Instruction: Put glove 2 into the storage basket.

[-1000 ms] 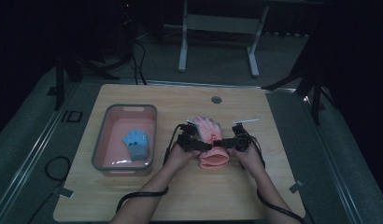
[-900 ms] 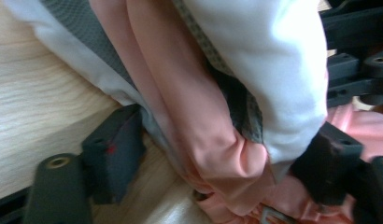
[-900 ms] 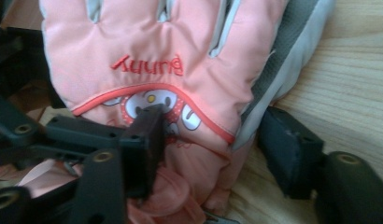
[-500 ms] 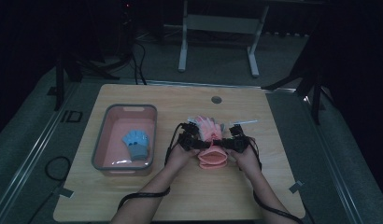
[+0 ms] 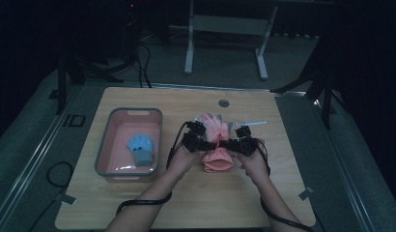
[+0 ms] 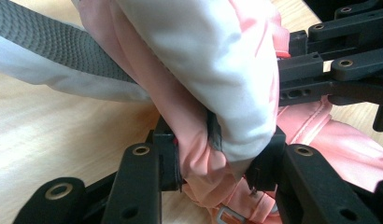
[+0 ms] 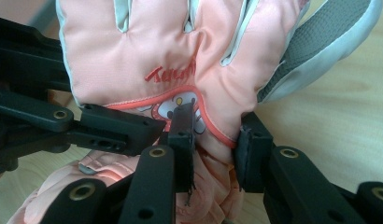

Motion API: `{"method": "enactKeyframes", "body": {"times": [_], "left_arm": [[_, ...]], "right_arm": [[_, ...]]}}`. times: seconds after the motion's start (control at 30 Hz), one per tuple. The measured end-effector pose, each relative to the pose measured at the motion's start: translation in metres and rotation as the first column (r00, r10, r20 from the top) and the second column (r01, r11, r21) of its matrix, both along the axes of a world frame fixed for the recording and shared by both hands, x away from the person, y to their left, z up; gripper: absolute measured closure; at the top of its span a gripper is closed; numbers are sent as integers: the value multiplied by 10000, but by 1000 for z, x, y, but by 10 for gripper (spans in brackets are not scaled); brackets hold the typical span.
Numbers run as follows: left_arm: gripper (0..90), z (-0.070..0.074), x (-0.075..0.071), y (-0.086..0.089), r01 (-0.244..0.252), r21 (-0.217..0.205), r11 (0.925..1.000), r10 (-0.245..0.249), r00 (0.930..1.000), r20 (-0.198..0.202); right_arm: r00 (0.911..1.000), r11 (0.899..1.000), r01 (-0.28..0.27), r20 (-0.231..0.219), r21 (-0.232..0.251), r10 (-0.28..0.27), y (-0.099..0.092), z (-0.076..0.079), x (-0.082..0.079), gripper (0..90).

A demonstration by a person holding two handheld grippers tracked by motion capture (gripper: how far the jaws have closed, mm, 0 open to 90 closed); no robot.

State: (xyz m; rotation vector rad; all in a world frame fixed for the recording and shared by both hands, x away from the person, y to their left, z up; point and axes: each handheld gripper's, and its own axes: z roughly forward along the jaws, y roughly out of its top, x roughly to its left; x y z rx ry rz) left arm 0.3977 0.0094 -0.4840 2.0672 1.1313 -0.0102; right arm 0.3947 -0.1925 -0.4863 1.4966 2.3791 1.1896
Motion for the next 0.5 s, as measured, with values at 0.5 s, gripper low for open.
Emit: {"method": "enactKeyframes", "body": {"times": [0.5], "left_arm": [[636, 59, -8, 40, -127, 320, 9994, 106, 9979, 638]], "right_arm": [[9976, 9993, 117, 672, 369, -141, 39, 54, -7, 716]]}}
